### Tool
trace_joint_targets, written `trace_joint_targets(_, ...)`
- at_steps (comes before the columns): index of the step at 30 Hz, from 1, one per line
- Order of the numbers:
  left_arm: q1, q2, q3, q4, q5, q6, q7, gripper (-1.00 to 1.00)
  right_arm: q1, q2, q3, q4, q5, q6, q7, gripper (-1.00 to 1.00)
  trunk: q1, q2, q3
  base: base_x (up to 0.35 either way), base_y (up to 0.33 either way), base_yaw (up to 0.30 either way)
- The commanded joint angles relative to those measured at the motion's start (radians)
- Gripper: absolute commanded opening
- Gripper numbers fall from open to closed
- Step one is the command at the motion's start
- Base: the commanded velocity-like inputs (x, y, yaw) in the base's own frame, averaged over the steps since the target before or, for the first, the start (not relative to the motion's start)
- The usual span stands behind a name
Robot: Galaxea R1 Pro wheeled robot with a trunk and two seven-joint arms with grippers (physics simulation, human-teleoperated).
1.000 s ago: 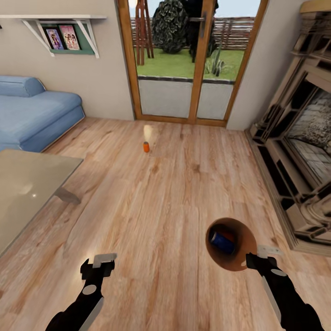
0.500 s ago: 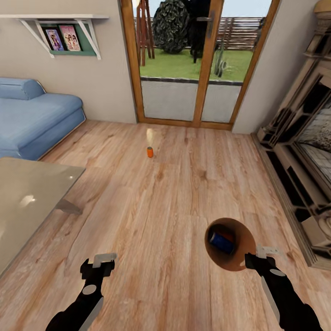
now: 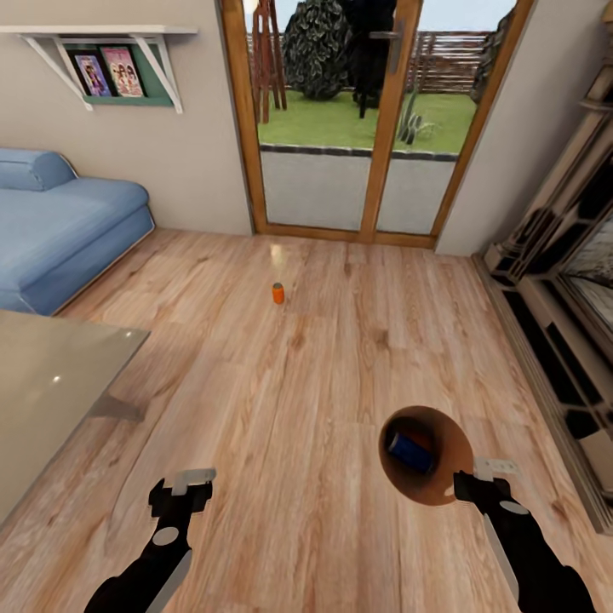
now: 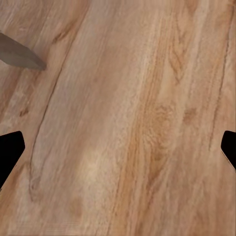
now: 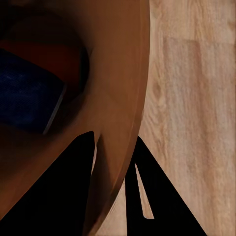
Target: Put the three can of soda from the living room inside the tash can in the kitchen.
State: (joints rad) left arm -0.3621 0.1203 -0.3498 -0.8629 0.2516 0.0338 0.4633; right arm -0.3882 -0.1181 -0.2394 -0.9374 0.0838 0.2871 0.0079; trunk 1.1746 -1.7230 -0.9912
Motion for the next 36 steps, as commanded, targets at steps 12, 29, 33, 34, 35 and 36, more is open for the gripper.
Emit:
trace_joint_targets(12,0.000,0.001,0.000,0.002,0.000,0.000,0.000,1.00,0.000,0.001,0.001,-0.001,-0.002,0.000,0.004,-1.00,0.000,0.000,0.000,0.322,0.000,0.000)
trace_joint_targets(29,0.000,-0.001,0.000,0.007,-0.001,0.000,0.000,1.00,0.000,0.001,0.024,0.017,-0.002,-0.015,0.003,-1.00,0.000,0.000,0.000,0.322,0.000,0.000)
trace_joint_targets(33,0.000,-0.001,0.000,0.007,-0.002,0.000,0.000,1.00,0.000,0.001,0.024,0.018,-0.002,-0.017,0.003,-1.00,0.000,0.000,0.000,0.322,0.000,0.000)
trace_joint_targets(34,0.000,-0.001,0.000,0.007,-0.002,0.000,0.000,1.00,0.000,0.001,0.024,0.018,-0.002,-0.017,0.003,-1.00,0.000,0.000,0.000,0.322,0.000,0.000)
trace_joint_targets(35,0.000,-0.001,0.000,0.007,-0.002,0.000,0.000,1.00,0.000,0.001,0.025,0.018,-0.002,-0.017,0.003,-1.00,0.000,0.000,0.000,0.322,0.000,0.000)
trace_joint_targets(36,0.000,-0.001,0.000,0.007,-0.002,0.000,0.000,1.00,0.000,0.001,0.025,0.018,-0.002,-0.017,0.003,-1.00,0.000,0.000,0.000,0.322,0.000,0.000)
